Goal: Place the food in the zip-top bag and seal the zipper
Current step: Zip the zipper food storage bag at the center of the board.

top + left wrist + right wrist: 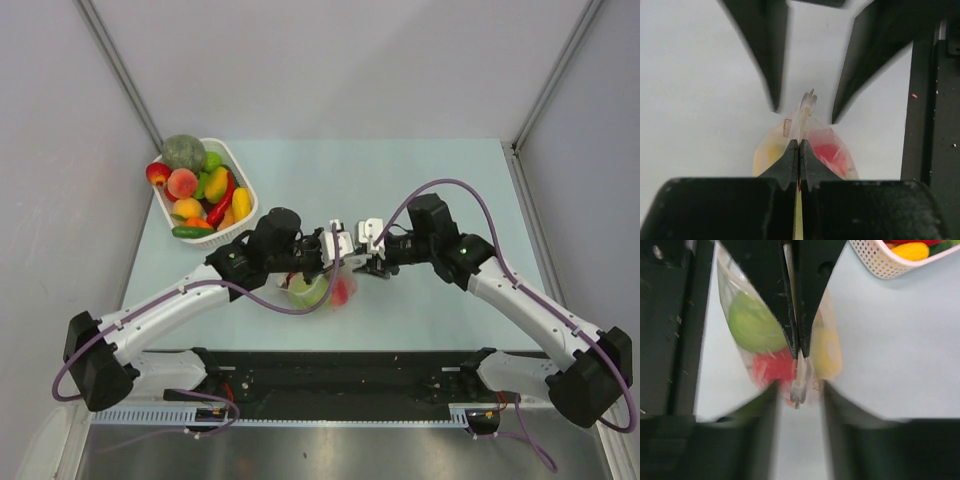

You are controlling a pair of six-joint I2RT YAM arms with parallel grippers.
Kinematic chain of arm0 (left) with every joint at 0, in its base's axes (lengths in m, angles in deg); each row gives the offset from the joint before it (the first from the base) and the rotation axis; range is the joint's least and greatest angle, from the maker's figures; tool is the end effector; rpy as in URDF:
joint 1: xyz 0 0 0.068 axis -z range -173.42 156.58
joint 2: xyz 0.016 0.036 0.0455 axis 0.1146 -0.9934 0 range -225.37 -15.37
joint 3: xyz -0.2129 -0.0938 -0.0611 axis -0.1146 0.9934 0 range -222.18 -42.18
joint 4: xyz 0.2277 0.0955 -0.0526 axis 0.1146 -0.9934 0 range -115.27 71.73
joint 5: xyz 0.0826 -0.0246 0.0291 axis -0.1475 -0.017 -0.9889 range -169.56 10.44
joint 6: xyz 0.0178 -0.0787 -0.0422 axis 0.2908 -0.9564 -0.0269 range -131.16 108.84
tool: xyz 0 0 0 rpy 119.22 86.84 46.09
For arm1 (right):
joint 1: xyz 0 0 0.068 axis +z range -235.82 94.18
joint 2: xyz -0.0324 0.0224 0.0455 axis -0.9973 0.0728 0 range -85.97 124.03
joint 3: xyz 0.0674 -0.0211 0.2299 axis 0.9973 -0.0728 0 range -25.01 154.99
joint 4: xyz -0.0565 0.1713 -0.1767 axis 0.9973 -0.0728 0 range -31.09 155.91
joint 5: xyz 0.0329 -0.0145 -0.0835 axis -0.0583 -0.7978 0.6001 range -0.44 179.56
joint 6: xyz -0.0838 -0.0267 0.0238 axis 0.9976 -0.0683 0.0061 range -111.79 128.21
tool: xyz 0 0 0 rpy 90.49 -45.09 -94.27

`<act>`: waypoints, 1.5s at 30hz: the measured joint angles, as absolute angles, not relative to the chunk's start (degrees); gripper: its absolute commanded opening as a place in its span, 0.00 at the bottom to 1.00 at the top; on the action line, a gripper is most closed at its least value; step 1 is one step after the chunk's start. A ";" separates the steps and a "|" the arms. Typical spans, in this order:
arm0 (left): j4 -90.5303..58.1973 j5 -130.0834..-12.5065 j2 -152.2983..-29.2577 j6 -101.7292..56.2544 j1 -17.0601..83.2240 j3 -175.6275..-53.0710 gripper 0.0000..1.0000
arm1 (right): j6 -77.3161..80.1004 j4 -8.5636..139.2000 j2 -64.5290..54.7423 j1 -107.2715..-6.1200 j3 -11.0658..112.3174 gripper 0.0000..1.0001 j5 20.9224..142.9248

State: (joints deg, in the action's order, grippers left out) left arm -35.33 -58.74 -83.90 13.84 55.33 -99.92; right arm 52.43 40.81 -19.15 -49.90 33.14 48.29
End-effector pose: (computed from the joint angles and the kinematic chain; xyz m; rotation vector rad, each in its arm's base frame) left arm 0.1833 -0.2529 0.2728 1.4247 1.5176 -0.6285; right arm 0.1980 0.2101 0.2739 -1.6191 1.2903 0.6842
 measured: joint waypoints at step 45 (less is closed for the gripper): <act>-32.64 -39.13 -78.77 14.78 45.19 -91.68 0.00 | 32.26 82.99 -21.57 -50.84 10.67 0.08 42.78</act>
State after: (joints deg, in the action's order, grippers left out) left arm -32.64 -39.13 -78.77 14.78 45.19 -91.68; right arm 32.26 82.99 -21.57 -50.84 10.67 42.78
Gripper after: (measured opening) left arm 0.008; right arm 0.266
